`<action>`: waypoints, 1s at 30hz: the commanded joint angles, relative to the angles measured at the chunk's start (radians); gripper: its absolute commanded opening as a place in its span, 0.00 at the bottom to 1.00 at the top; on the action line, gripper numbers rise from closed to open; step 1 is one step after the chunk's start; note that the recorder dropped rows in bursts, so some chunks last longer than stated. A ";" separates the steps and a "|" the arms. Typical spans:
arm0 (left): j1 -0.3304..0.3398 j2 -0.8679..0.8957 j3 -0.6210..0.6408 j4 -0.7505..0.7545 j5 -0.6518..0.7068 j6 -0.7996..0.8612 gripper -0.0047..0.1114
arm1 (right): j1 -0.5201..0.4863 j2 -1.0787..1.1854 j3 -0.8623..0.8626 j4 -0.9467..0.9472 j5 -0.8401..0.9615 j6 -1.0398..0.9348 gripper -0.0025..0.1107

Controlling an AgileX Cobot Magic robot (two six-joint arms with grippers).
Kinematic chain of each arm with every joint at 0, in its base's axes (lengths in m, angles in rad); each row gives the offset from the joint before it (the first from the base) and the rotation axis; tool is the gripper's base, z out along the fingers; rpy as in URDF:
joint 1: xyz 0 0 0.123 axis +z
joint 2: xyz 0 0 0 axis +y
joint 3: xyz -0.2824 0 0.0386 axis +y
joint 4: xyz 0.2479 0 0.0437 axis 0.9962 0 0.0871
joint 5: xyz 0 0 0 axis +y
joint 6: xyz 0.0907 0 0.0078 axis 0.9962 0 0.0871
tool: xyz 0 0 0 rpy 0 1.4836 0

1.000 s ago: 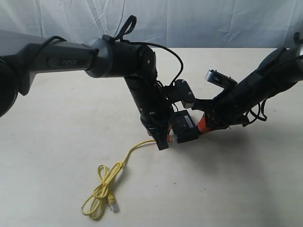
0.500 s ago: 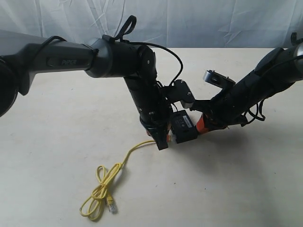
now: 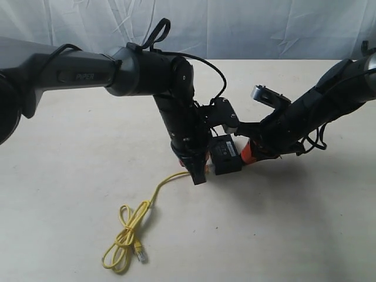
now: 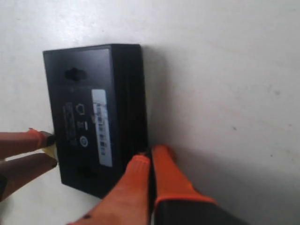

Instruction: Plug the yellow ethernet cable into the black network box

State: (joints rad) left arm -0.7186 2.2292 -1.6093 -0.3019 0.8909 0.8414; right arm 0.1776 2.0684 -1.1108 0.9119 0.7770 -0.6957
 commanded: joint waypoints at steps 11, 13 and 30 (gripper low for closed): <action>-0.030 -0.010 -0.009 0.052 -0.038 -0.026 0.04 | 0.005 0.001 -0.002 0.058 0.020 -0.037 0.01; -0.030 -0.010 -0.014 0.057 -0.037 -0.032 0.04 | 0.005 -0.001 -0.002 0.058 0.024 -0.037 0.01; -0.010 -0.031 -0.022 0.059 -0.045 -0.082 0.04 | -0.018 -0.017 -0.002 0.056 0.020 -0.038 0.01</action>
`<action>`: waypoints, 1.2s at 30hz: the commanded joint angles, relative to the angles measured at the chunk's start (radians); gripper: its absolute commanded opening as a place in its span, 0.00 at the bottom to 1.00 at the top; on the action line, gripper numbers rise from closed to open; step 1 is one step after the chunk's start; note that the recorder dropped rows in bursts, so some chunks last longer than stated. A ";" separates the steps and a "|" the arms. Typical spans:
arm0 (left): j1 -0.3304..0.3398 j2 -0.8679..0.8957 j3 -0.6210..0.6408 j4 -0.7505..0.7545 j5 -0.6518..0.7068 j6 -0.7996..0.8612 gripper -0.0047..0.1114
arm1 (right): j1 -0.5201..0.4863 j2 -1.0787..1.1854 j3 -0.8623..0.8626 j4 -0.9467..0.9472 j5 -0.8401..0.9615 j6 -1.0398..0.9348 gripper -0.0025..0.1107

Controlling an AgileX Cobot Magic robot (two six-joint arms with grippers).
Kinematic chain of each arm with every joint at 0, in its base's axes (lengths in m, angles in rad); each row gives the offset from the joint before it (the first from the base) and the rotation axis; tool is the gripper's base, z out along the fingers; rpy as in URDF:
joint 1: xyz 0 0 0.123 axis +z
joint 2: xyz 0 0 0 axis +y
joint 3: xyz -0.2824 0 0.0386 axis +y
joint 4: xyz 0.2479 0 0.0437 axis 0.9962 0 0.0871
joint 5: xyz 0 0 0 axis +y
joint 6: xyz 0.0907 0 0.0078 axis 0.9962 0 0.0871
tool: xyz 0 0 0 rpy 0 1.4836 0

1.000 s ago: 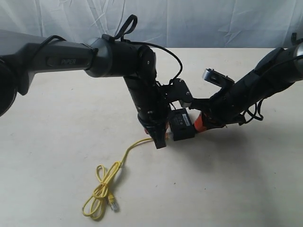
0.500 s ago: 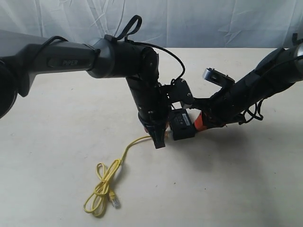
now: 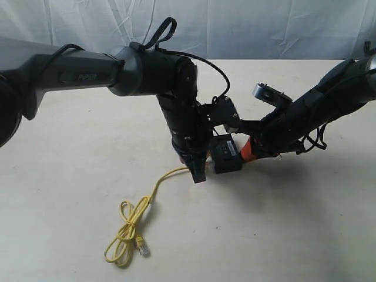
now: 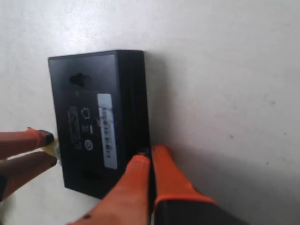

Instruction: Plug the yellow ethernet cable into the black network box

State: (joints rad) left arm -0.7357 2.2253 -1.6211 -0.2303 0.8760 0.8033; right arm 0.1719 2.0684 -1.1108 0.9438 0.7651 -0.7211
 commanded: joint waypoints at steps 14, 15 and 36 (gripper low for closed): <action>0.068 -0.039 0.048 -0.021 0.033 -0.044 0.04 | -0.067 -0.050 -0.002 0.037 0.071 -0.039 0.01; 0.068 -0.039 0.048 -0.021 0.048 -0.046 0.04 | -0.067 -0.050 -0.002 0.062 0.084 -0.062 0.01; 0.232 -0.351 0.422 -0.131 -0.147 0.097 0.04 | 0.052 -0.126 -0.002 -0.048 0.095 0.018 0.01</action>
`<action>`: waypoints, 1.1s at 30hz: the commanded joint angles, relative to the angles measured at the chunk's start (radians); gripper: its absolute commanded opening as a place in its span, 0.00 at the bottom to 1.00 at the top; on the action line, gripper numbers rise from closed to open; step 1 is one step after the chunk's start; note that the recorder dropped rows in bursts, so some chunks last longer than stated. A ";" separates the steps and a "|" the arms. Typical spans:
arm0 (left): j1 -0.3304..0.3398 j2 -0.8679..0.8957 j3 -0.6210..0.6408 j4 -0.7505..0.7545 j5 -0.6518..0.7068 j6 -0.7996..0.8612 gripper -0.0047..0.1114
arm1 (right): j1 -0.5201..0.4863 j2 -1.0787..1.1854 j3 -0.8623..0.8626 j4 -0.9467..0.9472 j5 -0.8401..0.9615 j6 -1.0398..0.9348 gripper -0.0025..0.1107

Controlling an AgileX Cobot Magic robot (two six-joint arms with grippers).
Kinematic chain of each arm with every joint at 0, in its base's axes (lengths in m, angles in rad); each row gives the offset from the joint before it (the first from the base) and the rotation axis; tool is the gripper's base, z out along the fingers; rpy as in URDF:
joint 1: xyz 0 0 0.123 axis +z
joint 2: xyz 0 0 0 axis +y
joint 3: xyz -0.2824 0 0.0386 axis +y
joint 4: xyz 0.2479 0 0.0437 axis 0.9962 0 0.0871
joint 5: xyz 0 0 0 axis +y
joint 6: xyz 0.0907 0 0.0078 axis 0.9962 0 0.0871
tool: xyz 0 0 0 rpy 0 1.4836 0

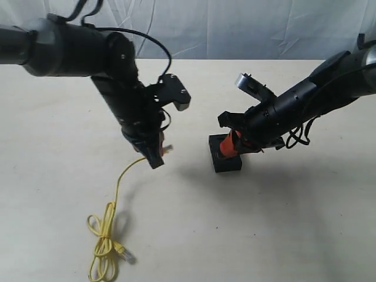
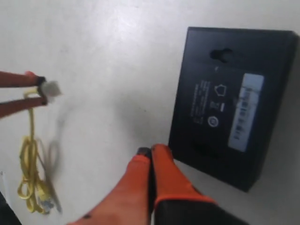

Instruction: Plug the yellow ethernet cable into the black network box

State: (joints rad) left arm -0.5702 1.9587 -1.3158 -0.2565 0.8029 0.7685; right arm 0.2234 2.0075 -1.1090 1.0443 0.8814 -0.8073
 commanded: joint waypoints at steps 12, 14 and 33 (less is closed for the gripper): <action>0.178 -0.159 0.269 -0.304 -0.097 0.333 0.04 | 0.142 -0.195 -0.004 -0.351 -0.230 0.433 0.01; 0.178 -0.159 0.269 -0.332 -0.097 0.333 0.04 | 0.156 -0.191 -0.004 -0.366 -0.305 0.518 0.01; 0.178 -0.044 0.124 -0.446 -0.076 0.373 0.04 | -0.060 0.044 -0.285 -0.406 -0.013 0.400 0.05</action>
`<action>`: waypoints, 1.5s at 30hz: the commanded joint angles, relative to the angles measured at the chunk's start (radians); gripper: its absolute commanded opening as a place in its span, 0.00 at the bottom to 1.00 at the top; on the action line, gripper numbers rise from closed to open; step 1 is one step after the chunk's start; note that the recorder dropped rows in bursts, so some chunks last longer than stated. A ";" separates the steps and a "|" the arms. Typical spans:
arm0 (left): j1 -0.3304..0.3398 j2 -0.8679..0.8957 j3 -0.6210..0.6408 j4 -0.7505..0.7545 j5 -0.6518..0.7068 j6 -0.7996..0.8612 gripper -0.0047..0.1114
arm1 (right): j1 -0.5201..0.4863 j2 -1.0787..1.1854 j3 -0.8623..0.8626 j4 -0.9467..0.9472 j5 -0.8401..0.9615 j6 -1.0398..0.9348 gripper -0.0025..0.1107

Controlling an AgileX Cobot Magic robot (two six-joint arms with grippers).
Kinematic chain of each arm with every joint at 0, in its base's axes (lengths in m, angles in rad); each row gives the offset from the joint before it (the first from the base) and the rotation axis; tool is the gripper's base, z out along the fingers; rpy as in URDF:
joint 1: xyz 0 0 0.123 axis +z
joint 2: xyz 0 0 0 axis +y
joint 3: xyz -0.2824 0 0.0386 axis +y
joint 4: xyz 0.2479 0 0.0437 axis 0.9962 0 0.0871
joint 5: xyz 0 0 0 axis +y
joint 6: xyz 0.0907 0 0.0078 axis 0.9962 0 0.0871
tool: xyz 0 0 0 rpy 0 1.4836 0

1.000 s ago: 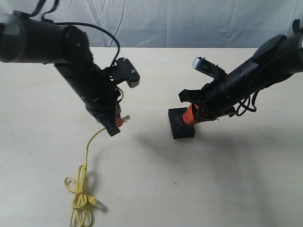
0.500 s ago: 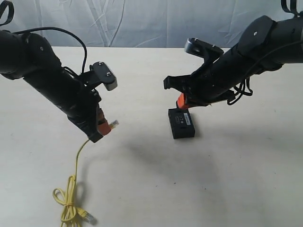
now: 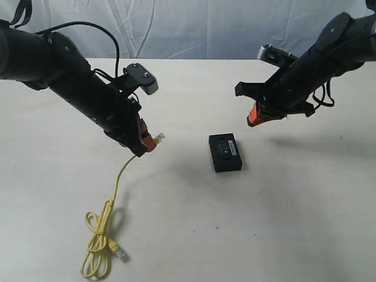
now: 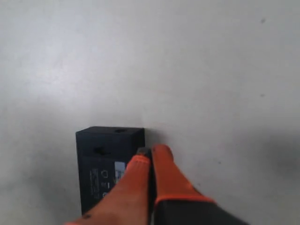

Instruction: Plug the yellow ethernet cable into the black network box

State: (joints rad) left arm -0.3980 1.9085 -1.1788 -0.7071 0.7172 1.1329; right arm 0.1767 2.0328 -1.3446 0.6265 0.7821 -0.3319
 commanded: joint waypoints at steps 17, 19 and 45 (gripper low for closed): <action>0.005 0.007 -0.013 0.017 -0.022 0.036 0.04 | 0.065 0.097 -0.049 0.017 0.081 -0.104 0.31; 0.005 0.007 -0.013 0.017 -0.022 0.036 0.04 | 0.079 0.106 -0.049 0.002 0.081 -0.104 0.31; -0.079 0.093 -0.013 0.003 -0.090 0.104 0.04 | 0.128 0.124 -0.049 -0.031 0.079 -0.191 0.07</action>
State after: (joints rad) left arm -0.4432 1.9894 -1.1871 -0.6847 0.6646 1.2301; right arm 0.2951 2.1488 -1.3973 0.6057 0.8581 -0.5131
